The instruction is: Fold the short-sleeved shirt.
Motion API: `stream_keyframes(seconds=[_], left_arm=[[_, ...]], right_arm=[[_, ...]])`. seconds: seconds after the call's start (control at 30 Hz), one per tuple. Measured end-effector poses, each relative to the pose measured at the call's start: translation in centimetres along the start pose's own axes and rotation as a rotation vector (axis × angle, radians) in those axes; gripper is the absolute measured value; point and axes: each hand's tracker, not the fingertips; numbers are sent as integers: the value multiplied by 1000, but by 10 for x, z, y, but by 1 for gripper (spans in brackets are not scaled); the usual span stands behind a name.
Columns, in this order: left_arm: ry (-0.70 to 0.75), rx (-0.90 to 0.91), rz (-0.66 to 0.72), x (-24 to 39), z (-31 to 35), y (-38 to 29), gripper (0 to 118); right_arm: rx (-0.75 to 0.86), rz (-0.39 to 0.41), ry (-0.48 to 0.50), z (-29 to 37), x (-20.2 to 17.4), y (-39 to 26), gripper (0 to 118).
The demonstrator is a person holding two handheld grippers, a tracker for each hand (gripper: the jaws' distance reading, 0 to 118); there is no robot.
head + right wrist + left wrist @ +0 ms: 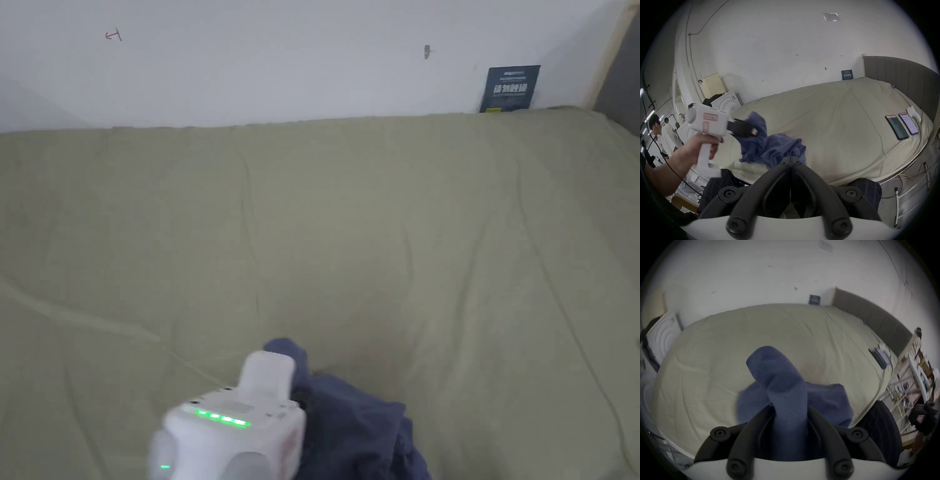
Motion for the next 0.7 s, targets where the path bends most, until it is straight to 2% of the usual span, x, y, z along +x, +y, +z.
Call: stream_keyframes(seconds=[0.1,0.13,0.2,0.23,0.27,0.4,0.47,0.53,0.6,0.63,0.67,0.7], left_arm=[[35,-84,-117,38,-39,-10,15],[51,-96,-167,45,-53,-14,26],[53,-88,-150,45,-67,-19,73],[-7,-91,-122,38,-67,-18,93],[-73,-79,-77,33,-61,-15,98],[-228,58,-4,5,1,1,98],[-309,128,59,-21,36,4,107],[-362,183,181,-55,55,0,112],[-346,236,277,-87,57,-10,112],[-352,225,347,-101,53,-18,106],[-367,190,433,-111,45,-25,81],[-371,160,493,-115,36,-29,30]], right_arm=[[2,0,-20,7,7,-3,0],[2,-3,-23,9,9,-4,0],[6,-10,-19,12,14,-5,0],[6,-17,-11,12,16,-6,0],[8,-20,-8,13,17,-6,0],[11,-28,-7,12,19,-5,0],[10,-34,-6,9,21,-7,0],[1,-48,-5,6,22,-8,0],[-12,-55,-4,4,22,-9,0],[-14,-55,-2,3,22,-10,0],[-17,-55,1,3,22,-10,0],[-20,-57,4,3,21,-10,0]])
